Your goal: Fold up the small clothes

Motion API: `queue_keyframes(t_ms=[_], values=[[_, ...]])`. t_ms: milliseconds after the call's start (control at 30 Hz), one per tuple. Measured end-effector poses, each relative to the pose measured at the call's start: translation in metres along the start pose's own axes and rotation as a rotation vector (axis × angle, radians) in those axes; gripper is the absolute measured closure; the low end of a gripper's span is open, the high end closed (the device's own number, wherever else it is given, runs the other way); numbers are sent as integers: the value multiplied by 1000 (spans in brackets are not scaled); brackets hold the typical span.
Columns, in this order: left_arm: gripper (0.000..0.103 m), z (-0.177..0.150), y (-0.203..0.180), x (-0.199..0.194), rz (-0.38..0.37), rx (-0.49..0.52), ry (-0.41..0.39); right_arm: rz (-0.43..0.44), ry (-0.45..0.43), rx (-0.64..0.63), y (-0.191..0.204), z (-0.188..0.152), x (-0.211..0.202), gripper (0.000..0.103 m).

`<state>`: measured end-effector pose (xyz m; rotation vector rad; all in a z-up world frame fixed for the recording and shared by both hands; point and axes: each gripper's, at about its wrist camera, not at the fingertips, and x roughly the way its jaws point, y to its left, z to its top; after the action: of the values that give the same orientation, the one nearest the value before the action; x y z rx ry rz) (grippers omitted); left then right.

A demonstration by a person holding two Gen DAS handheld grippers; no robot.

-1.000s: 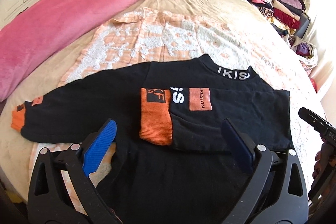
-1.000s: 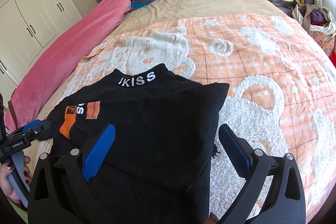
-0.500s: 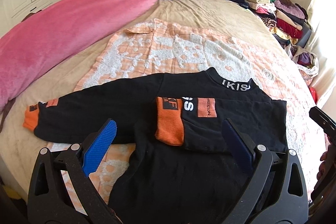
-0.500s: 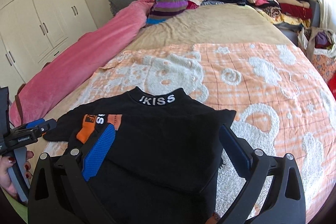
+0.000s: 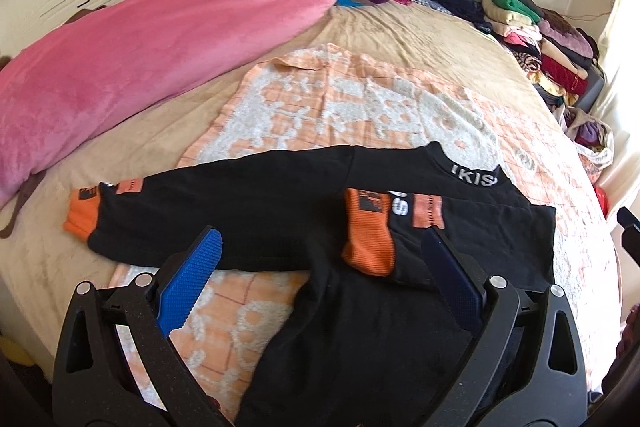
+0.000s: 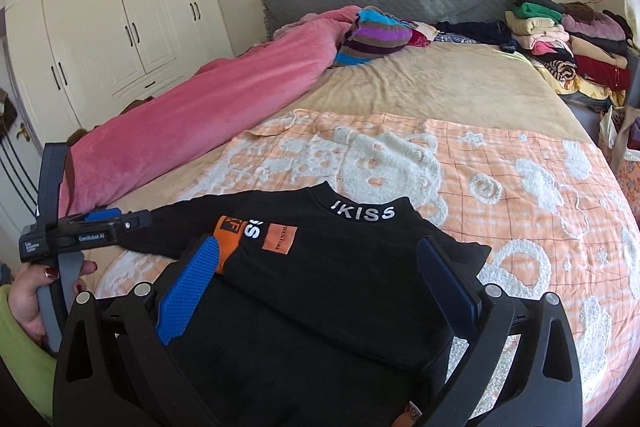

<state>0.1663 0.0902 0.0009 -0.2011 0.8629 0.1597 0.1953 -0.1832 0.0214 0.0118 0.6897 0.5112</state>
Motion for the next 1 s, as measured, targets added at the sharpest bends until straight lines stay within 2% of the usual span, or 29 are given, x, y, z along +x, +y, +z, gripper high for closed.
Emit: queue_keyframes(t_ms=[200,367,633,867,1000], values=[[10,-2,28,4,30,-35,14,30,30,-12,8,-3,8,4],[9,-5,51,10,49,-68,27,42,16,18,7,4,3,4],[10,-6,99,13,73,-162,25,10,-9,34,6,26,2,5],[10,-7,148,10,171,-224,-5,10,-14,20,15,39,12,5],[9,-11,172,13,195,-271,-2,13,8,18,19,35,22,5]])
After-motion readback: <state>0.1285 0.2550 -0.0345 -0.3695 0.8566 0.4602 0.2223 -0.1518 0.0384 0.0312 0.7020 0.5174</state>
